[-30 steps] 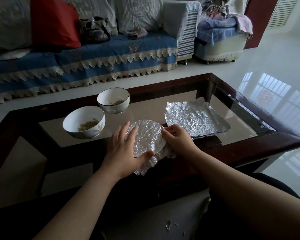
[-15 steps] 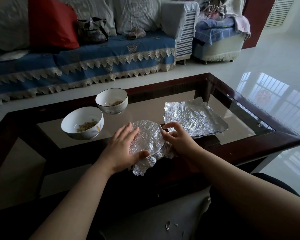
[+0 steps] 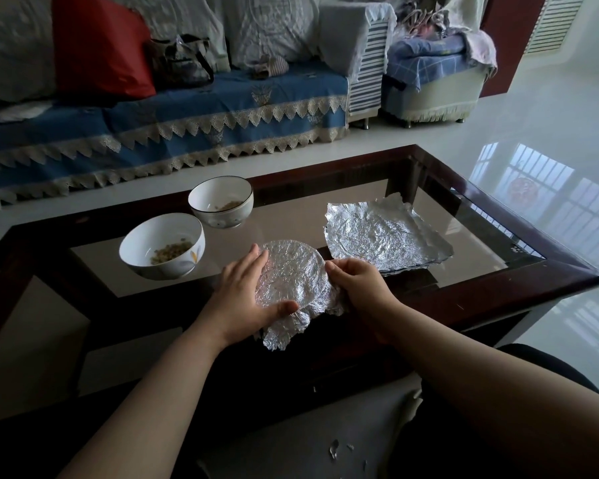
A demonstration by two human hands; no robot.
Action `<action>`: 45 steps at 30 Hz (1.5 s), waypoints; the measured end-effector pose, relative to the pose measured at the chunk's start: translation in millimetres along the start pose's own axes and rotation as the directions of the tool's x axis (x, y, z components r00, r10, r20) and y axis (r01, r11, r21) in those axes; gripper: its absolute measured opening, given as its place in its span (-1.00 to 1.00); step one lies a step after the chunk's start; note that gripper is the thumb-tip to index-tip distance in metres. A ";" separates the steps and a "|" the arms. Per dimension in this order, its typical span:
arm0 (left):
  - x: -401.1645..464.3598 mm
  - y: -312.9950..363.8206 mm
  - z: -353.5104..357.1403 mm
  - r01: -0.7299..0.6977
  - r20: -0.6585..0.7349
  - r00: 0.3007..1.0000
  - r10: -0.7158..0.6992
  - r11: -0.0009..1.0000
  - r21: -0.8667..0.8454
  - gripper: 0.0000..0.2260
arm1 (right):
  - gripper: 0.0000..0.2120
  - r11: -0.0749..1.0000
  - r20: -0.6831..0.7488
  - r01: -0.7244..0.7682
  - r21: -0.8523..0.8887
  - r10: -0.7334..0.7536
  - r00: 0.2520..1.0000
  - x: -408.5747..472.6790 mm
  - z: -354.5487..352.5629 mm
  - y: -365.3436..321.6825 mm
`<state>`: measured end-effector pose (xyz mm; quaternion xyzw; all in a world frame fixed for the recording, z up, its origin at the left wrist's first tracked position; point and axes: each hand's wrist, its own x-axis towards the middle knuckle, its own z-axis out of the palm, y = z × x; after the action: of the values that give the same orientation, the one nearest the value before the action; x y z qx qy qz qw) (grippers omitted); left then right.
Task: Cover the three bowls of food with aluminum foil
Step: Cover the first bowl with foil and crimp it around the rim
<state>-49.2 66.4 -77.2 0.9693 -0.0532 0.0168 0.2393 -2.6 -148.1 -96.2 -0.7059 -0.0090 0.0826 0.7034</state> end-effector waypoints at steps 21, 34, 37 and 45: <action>1.7 -2.3 3.5 -0.015 -0.039 0.999 0.017 0.999 0.033 0.18 | -0.89 0.999 -0.108 -0.050 0.007 0.050 0.993 1.4 5.6 11.0; -0.3 4.3 7.3 0.017 -0.076 0.997 -0.012 0.998 0.055 0.21 | -0.74 0.971 -0.083 -0.178 0.159 0.193 0.978 -2.5 12.4 4.3; -1.4 5.7 8.9 0.030 -0.093 0.995 -0.024 0.998 0.059 0.22 | -0.68 0.994 -0.129 -0.102 0.024 0.105 0.986 -5.3 11.8 1.6; -7.8 18.1 13.7 0.110 -0.154 0.983 -0.099 0.992 0.060 0.22 | -0.66 0.984 -0.067 0.022 -0.176 -0.034 0.997 -6.3 8.3 2.1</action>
<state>-58.9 44.9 -81.5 0.9743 0.0168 0.0794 0.2100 -10.1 -140.8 -97.7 -0.7673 -0.0016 0.0469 0.6395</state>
